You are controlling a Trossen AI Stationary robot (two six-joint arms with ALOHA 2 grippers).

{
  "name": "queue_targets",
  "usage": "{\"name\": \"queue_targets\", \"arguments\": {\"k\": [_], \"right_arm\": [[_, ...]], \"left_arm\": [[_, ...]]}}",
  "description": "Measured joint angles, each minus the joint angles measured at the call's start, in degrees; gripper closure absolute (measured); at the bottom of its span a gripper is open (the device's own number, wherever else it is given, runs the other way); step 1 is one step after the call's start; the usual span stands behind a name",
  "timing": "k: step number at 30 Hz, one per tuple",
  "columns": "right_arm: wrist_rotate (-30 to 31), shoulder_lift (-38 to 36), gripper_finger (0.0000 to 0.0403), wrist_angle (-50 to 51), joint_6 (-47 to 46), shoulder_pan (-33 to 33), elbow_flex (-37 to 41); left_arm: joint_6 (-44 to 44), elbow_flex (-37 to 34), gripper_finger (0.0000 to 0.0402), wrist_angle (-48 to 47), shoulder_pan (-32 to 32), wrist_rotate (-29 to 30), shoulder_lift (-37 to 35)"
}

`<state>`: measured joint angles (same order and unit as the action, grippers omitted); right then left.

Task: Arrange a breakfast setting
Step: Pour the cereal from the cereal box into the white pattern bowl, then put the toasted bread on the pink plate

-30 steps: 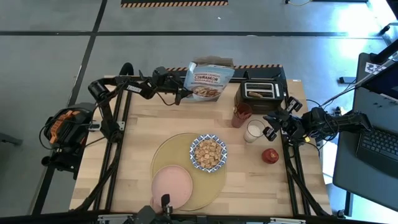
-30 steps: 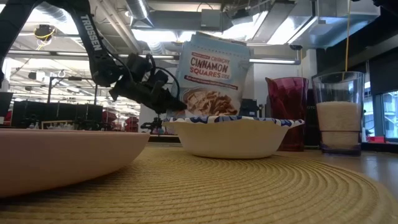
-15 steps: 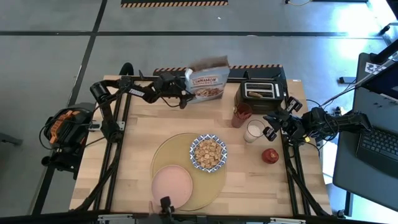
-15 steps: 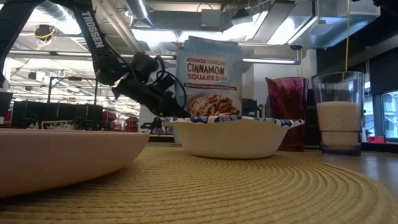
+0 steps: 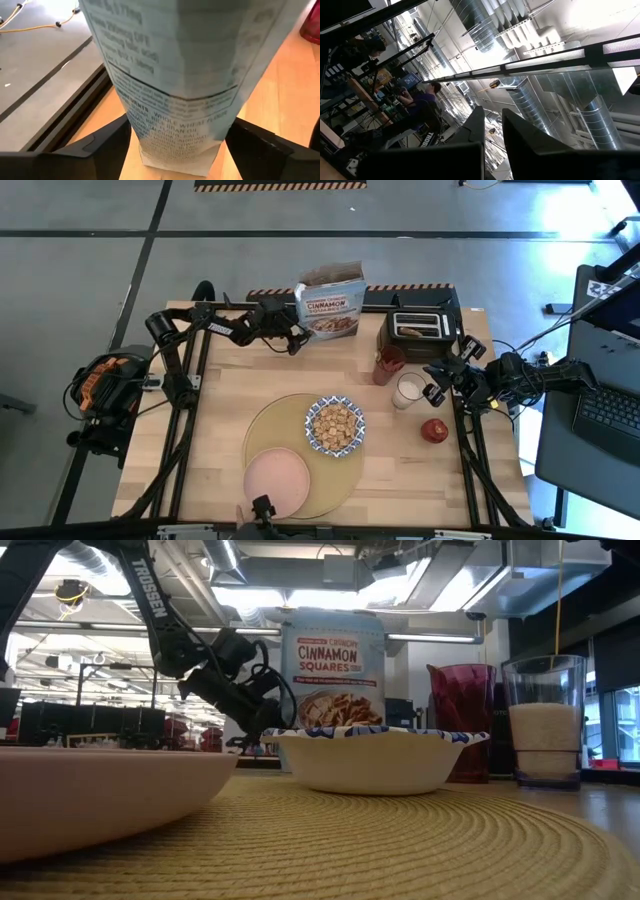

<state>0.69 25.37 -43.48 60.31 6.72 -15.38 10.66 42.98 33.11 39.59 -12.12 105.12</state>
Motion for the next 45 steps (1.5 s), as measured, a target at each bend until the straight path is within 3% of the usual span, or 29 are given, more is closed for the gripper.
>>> {"name": "queue_targets", "arguments": {"k": [12, 26, 30, 33, 40, 42, 45], "right_arm": [[0.0, 0.0, 0.0366, 0.5, 0.0, 0.0, 0.0], [0.4, 0.2, 0.0366, 1.6, -1.3, 0.0, 0.0], [5.6, 5.6, 0.0366, 3.3, -1.4, 0.0, -2.3], [12.0, 12.9, 0.0366, 6.4, -0.8, 0.0, -7.0], [34.4, 29.4, 0.0365, 29.1, 6.6, -1.9, -26.1], [34.0, 31.2, 0.0365, 40.0, 4.4, -4.0, -32.8], [28.6, 32.8, 0.0365, 56.7, -1.8, -7.8, -42.1]], "left_arm": [[0.4, 0.0, 0.0084, -9.8, 0.5, 0.8, -8.7], [0.0, 0.0, 0.0087, -36.5, -4.0, -0.5, -35.0], [0.0, 0.0, 0.0088, -35.6, -8.5, -5.1, -41.9], [0.0, 0.0, 0.0088, -28.7, -12.3, -7.1, -46.7], [0.2, 0.2, 0.0088, -20.2, -17.7, -3.9, -57.8], [0.0, 0.2, 0.0088, -22.1, -18.4, -3.1, -59.8], [0.4, 0.2, 0.0088, -28.8, -19.3, -2.9, -61.2]]}}
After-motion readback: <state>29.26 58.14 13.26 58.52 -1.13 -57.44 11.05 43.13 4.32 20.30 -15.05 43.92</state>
